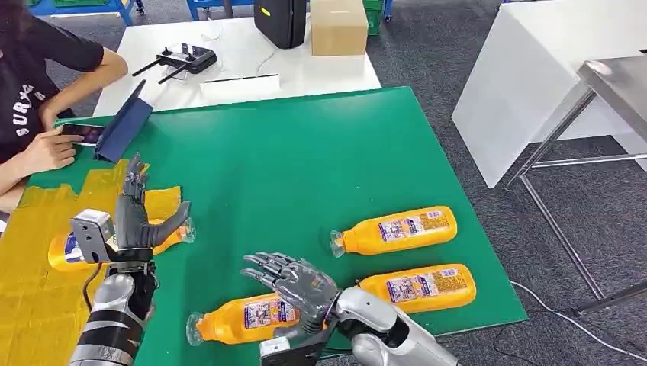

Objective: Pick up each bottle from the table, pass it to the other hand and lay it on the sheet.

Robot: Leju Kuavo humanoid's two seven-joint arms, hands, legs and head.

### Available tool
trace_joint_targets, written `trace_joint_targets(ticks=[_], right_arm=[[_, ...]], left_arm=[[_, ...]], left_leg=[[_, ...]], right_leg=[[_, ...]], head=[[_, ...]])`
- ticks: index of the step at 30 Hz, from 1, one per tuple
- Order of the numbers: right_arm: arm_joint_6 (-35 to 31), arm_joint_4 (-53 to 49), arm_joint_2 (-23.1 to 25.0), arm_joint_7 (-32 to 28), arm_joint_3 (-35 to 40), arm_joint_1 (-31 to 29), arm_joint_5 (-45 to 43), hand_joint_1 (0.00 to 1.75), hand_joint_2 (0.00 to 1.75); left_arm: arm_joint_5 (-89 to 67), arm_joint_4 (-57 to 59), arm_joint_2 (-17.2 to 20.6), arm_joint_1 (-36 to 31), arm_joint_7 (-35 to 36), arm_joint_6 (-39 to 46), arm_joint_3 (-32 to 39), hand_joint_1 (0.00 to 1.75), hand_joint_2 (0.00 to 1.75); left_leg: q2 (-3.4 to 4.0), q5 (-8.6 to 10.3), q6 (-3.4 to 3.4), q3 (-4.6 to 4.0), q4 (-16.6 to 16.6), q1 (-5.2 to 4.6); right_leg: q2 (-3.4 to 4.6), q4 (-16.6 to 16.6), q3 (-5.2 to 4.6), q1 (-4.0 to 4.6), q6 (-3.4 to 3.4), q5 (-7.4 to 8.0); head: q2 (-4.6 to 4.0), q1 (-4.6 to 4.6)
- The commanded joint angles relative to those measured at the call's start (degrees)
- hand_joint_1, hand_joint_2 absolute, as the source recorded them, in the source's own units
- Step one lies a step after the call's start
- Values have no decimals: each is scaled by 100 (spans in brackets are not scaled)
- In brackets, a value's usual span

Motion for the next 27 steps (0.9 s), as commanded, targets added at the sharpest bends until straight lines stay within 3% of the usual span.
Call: trace_joint_targets(ticks=[1, 27], right_arm=[[21, 1005, -39, 164, 712, -646, 60, 0, 175], [21, 1715, -159, 675, 1335, -1223, 662, 0, 175]], left_arm=[[149, 722, -158, -350, -18, 9, 150, 0, 175], [287, 848, -172, -275, -65, 54, 204, 0, 175]], left_leg=[[-17, -4, -7, 19, -3, 9], [-12, -3, -4, 11, -2, 3]], right_leg=[[7, -8, 22, 6, -2, -3], [4, -3, 13, 2, 0, -3]], head=[[0, 0], [0, -2]])
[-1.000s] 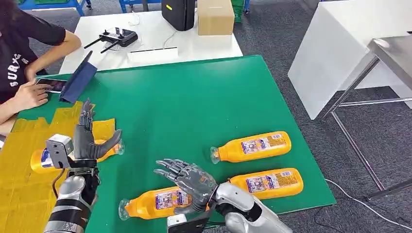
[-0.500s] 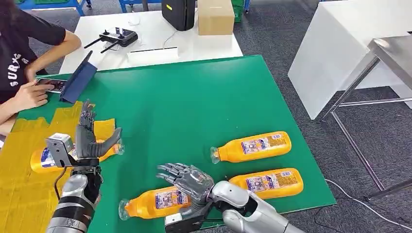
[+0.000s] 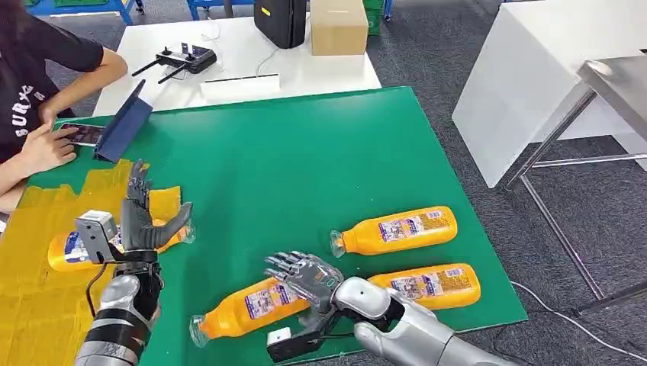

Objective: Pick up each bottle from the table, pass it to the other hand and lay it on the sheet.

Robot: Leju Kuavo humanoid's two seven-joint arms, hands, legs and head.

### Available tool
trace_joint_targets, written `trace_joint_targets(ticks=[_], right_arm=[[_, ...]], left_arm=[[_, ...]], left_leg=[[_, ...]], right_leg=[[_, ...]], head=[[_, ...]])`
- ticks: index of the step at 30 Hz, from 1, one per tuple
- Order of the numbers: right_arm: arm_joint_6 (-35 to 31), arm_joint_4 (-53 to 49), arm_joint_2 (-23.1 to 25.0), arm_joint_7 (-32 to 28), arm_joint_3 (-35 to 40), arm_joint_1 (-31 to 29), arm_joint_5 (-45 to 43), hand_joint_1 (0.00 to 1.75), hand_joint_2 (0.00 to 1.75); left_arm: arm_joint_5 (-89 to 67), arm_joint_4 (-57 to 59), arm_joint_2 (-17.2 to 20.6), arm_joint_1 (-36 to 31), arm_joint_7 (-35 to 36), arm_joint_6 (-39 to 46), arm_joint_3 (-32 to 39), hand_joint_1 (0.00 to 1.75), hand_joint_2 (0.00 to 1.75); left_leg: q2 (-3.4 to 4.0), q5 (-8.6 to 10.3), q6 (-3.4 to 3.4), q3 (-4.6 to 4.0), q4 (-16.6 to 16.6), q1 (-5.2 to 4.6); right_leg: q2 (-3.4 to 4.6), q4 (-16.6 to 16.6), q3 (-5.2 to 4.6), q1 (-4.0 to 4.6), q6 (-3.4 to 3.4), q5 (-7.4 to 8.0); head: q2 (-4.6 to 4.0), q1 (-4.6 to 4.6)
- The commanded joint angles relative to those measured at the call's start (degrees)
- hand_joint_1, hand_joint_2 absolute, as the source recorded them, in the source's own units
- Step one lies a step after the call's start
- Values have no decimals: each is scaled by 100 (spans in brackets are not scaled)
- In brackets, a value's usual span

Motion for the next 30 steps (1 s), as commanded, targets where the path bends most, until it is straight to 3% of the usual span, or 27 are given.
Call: trace_joint_targets(ticks=[1, 19, 28, 29, 30], right_arm=[[-25, 486, -61, 20, 405, -350, 34, 0, 175], [-120, 623, -47, 249, 413, -411, 356, 0, 175], [-206, 1207, 280, 465, 195, -429, 613, 0, 175], [351, 1680, 442, 813, 201, -509, 610, 133, 175], [363, 2120, 599, 798, 153, -551, 598, 131, 175]], left_arm=[[22, 371, -86, -172, 14, -12, 150, 0, 175], [41, 298, -100, -72, 21, -28, 206, 0, 175], [55, 264, -157, 10, 33, -71, 206, 0, 175], [224, 226, -185, -10, -71, -277, 200, 0, 175], [238, 101, -213, -12, -67, -306, 150, 0, 175]], left_leg=[[-8, -2, -3, 7, -3, 1], [-14, -4, -5, 13, -1, 5], [-15, -6, -7, 20, -4, 8], [-12, -4, -5, 15, -3, 6], [-16, -7, -8, 20, -2, 10]], right_leg=[[4, -3, 8, 0, 0, -2], [6, -4, 15, 2, -1, -4], [10, -6, 22, 4, -2, -5], [8, -6, 16, 3, -2, -3], [11, -6, 22, 6, -3, -5]], head=[[0, 0], [2, -2], [0, 0], [0, 0], [0, -2]])
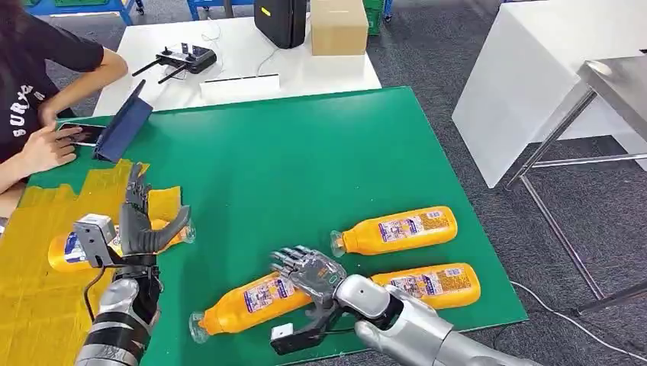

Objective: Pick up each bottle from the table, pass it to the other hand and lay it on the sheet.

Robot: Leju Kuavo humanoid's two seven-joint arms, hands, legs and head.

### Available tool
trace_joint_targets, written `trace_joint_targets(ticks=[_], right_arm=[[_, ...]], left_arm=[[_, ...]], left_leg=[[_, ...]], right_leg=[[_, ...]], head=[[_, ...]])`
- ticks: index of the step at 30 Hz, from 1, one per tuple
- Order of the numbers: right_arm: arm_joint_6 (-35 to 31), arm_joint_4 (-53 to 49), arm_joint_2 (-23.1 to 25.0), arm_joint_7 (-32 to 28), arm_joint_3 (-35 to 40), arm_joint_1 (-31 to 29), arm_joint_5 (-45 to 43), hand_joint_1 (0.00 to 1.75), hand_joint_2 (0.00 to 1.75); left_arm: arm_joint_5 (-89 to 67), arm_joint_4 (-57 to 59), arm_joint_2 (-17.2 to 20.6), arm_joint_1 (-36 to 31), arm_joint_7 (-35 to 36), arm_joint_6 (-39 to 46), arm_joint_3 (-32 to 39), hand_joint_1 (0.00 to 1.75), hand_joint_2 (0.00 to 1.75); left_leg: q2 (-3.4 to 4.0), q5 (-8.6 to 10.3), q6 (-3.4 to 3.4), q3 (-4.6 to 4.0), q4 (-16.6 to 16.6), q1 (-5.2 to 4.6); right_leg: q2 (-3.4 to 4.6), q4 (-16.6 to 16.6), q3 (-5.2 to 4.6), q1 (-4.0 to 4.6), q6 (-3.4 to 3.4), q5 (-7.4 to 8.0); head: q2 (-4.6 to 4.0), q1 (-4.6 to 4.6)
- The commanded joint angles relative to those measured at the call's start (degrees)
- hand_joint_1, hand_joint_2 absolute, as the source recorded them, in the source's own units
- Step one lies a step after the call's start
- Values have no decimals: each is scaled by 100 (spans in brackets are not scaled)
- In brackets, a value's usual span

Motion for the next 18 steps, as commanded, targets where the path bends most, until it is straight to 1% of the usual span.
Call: trace_joint_targets(ticks=[1, 2, 4, 6, 7, 8, 10, 11, 12, 14, 15, 16, 17, 18], right_arm=[[473, 2176, 689, 232, -69, -410, 51, 138, 175], [328, 2593, 813, 166, -93, -439, 73, 134, 175], [208, 2898, 916, 110, -92, -444, 171, 138, 175], [213, 2916, 926, 89, -106, -434, 160, 141, 175], [223, 2909, 928, 86, -113, -433, 166, 140, 175], [242, 2890, 922, 89, -114, -427, 180, 141, 175], [276, 2867, 905, 93, -133, -406, 197, 138, 175], [289, 2865, 896, 96, -139, -398, 204, 140, 175], [303, 2870, 889, 98, -150, -389, 210, 136, 175], [304, 2875, 885, 96, -158, -383, 209, 141, 175], [308, 2897, 877, 91, -174, -372, 208, 138, 175], [309, 2901, 871, 89, -178, -364, 207, 143, 175], [311, 2912, 867, 85, -184, -359, 208, 147, 175], [311, 2915, 862, 82, -183, -356, 209, 159, 175]], left_arm=[[234, -56, -201, -95, -1, -294, 5, 0, 175], [242, -203, -213, -75, 62, -292, -73, 0, 175], [291, -406, -229, -7, 103, -217, -109, 0, 175], [297, -441, -218, 13, 108, -207, -110, 0, 175], [314, -460, -211, 32, 118, -199, -109, 0, 175], [331, -475, -204, 55, 117, -196, -109, 0, 175], [368, -591, -214, 119, 82, -207, -127, 0, 175], [369, -652, -217, 145, 82, -209, -147, 0, 175], [378, -729, -223, 173, 71, -208, -162, 0, 175], [379, -767, -227, 185, 70, -209, -173, 0, 175], [384, -859, -236, 216, 71, -210, -198, 0, 175], [386, -890, -242, 226, 70, -211, -208, 0, 175], [394, -931, -248, 245, 66, -214, -219, 0, 175], [393, -935, -254, 243, 67, -214, -224, 0, 175]], left_leg=[[-13, -2, -5, 12, -3, 6], [-24, -3, -8, 19, -2, 11], [-21, -2, -8, 19, -2, 12], [-6, 0, -9, 34, -5, 14], [-16, 3, -6, 44, -8, 7], [-19, 2, -8, 47, -4, 13], [-7, 4, -8, 55, -4, 14], [-19, 8, -10, 53, -6, 14], [-9, 5, -6, 61, -5, 11], [-26, 9, -8, 59, -5, 13], [-17, 6, -6, 69, -4, 12], [-28, 10, -8, 67, -5, 14], [-20, 6, -6, 81, -4, 10], [-29, 10, -7, 77, -5, 13]], right_leg=[[6, -6, 14, 3, -2, -1], [4, -7, 23, 7, -3, -3], [4, -9, 22, 9, -3, -2], [6, -13, 32, 12, -4, 1], [-11, -12, 44, 5, -2, -2], [-5, -14, 50, 11, -4, 0], [5, -15, 54, 13, -4, 6], [-2, -17, 55, 12, -4, 8], [-5, -13, 60, 9, -4, 4], [-11, -18, 63, 11, -5, 7], [-10, -15, 71, 11, -4, 3], [-14, -19, 71, 12, -3, 5], [-13, -15, 82, 9, -2, 1], [-15, -20, 83, 11, -2, 4]], head=[[0, 0], [0, 0], [0, 0], [0, -2], [0, -4], [0, 4], [0, 0], [0, -2], [0, 0], [0, -2], [0, -4], [0, -2], [2, -2], [0, -2]])
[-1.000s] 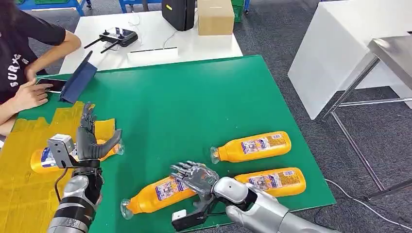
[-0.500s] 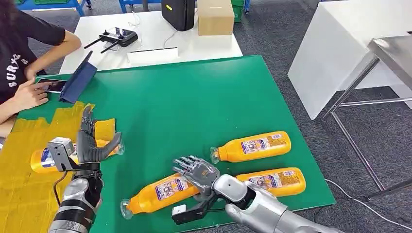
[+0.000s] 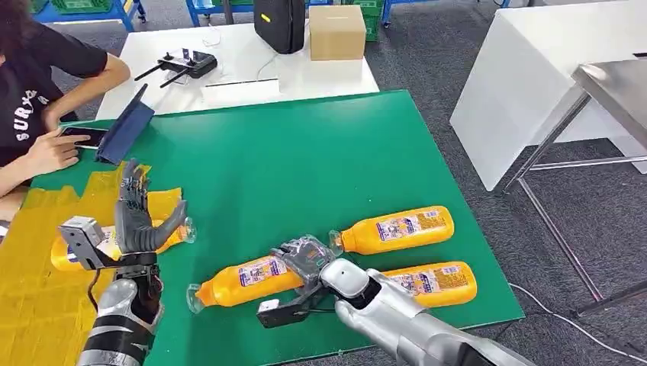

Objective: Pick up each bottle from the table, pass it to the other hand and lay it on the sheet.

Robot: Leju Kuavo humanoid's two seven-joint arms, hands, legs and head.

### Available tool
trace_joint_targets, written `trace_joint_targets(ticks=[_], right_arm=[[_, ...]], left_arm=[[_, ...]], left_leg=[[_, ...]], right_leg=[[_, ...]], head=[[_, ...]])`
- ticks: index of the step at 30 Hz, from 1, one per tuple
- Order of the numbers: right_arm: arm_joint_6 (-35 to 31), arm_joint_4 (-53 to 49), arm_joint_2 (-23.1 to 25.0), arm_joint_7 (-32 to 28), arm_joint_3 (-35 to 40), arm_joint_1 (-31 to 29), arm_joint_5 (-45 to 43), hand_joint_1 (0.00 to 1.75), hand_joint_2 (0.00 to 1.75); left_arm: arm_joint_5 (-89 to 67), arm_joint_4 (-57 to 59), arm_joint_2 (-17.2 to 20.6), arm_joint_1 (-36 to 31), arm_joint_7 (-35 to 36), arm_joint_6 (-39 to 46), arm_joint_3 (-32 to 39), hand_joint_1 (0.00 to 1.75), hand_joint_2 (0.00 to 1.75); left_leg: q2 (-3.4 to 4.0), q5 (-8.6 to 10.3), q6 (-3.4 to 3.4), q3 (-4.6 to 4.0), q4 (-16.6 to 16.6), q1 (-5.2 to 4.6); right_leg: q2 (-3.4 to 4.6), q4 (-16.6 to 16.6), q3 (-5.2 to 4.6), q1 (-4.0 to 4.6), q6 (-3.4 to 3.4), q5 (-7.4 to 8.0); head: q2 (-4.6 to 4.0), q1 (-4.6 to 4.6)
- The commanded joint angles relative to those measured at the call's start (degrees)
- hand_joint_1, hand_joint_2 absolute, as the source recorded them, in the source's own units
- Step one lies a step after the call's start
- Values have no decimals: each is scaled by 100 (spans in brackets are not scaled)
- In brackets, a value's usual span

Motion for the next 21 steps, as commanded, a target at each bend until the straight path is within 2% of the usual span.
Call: trace_joint_targets(ticks=[1, 4, 6, 20, 21], right_arm=[[103, 824, -20, -2, -15, 161, 59, 171, 175], [-55, 838, 29, 49, -192, 196, 8, 175, 175], [-539, 714, 89, 126, -567, 311, -146, 175, 175], [-517, 696, 110, 123, -574, 299, -146, 175, 175], [-778, 587, 109, 163, -780, 382, -237, 175, 175]], left_arm=[[31, -299, -81, 66, 9, -19, -190, 0, 175], [78, -292, -78, 65, 13, -17, -225, 0, 175], [122, -341, -75, 96, 1, -20, -221, 0, 175], [123, -367, -71, 113, 1, -20, -218, 0, 175], [122, -409, -67, 133, 1, -20, -216, 0, 175]], left_leg=[[-32, 5, -3, 0, -4, 7], [-45, 11, -5, -2, -6, 10], [-35, 7, -4, 12, -4, 6], [-37, 7, -4, 6, -2, 7], [-44, 10, -6, -1, -3, 11]], right_leg=[[-13, -11, 12, 5, 1, 2], [-18, -18, 14, 7, 1, 7], [-16, -11, 24, 4, 0, 2], [-13, -10, 20, 5, 0, 3], [-14, -15, 16, 8, 0, 7]], head=[[-2, 0], [-2, 2], [-2, 0], [-2, 2], [-2, 0]])
